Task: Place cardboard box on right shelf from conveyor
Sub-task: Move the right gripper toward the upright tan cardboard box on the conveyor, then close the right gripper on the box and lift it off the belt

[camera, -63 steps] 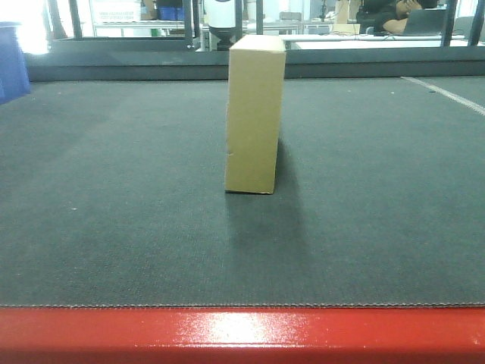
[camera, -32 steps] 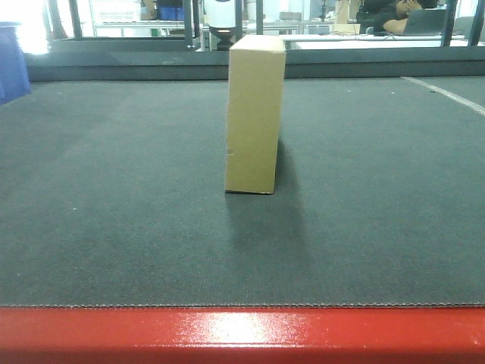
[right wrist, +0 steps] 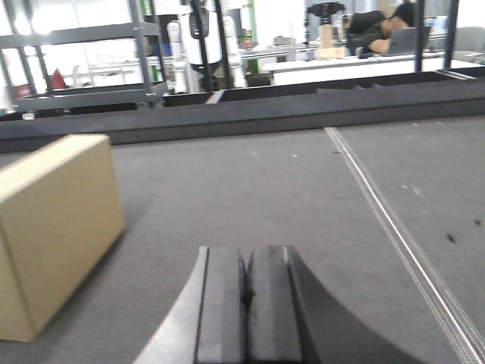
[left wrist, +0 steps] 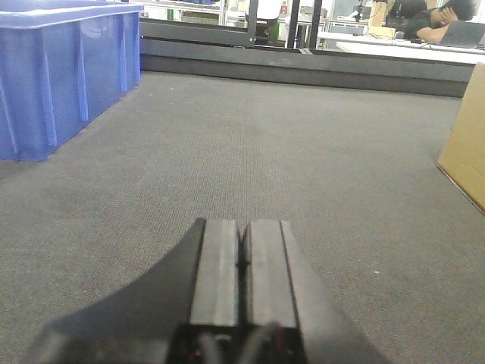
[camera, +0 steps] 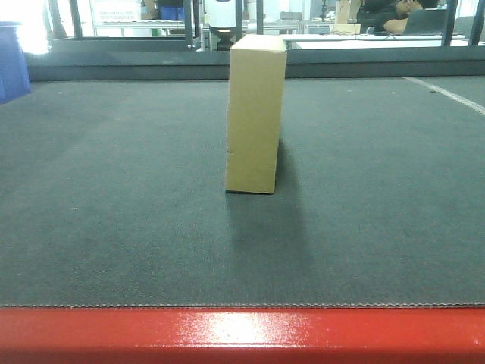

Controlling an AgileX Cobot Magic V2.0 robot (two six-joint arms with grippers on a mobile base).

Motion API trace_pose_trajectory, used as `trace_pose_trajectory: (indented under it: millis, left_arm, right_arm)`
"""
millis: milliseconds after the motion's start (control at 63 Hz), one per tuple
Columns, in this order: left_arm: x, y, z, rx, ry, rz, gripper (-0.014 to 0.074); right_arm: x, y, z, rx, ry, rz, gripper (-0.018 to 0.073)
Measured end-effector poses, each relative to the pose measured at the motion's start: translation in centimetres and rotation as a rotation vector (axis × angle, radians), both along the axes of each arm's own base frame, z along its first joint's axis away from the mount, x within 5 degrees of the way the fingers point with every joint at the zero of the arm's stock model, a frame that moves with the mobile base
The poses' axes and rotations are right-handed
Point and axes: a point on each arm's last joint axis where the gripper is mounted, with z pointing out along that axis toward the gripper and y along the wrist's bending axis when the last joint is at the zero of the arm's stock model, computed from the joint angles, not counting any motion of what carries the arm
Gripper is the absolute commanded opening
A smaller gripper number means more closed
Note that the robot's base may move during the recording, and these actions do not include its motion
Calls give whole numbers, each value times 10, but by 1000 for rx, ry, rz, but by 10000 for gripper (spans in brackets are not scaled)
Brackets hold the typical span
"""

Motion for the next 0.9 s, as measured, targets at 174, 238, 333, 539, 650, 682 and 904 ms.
trace_pose_trajectory:
  millis: [174, 238, 333, 539, 650, 682, 904]
  left_arm:
    - [0, 0, 0, 0, 0, 0, -119]
    - [0, 0, 0, 0, 0, 0, -119]
    - [0, 0, 0, 0, 0, 0, -119]
    - [0, 0, 0, 0, 0, 0, -119]
    - [0, 0, 0, 0, 0, 0, -119]
    - [0, 0, 0, 0, 0, 0, -119]
    - [0, 0, 0, 0, 0, 0, -119]
  right_arm:
    - [22, 7, 41, -1, 62, 87, 360]
    - [38, 12, 52, -6, 111, 128, 504]
    - [66, 22, 61, -20, 207, 184, 640]
    - [126, 58, 83, -69, 418, 317, 634]
    - [154, 86, 109, -94, 487, 395, 634]
    - [161, 93, 115, -94, 505, 412, 634]
    - [229, 152, 152, -7, 683, 459, 632]
